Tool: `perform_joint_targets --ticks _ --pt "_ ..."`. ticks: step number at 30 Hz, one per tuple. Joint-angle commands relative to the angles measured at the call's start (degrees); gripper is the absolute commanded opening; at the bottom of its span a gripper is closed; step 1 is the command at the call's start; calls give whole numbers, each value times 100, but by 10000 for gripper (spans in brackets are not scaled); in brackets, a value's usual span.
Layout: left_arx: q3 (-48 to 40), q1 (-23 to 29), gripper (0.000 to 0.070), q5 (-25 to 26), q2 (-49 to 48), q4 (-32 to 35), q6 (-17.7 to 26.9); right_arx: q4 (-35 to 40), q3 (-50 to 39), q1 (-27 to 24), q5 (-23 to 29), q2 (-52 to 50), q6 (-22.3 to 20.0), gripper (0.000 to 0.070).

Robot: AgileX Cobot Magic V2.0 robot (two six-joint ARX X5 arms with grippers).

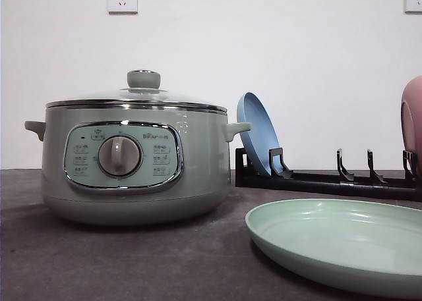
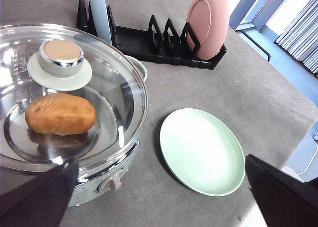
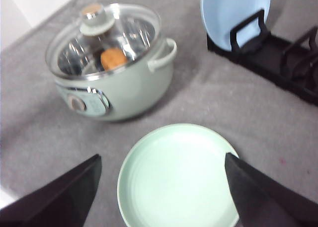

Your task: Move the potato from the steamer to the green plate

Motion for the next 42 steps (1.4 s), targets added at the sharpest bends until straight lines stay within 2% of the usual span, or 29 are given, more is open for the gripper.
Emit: perform_joint_targets --ticks 1,13,21,26,35,42 --pt "199 -26 700 44 83 -14 -18 150 31 22 2 20 76 496" --pt "1312 -26 700 -669 1004 -1070 347 336 31 22 2 22 74 496" --pt "2512 -150 700 -757 2328 -1388 393 355 31 22 0 22 74 496" --pt "3318 -371 700 -1134 3236 -1720 396 351 31 22 0 22 74 496" --pt "4221 -753 700 -2073 4524 -1724 621 339 31 22 2 22 74 496" --pt "4797 -875 700 -2477 5230 -1751 738 325 31 22 2 22 74 496"
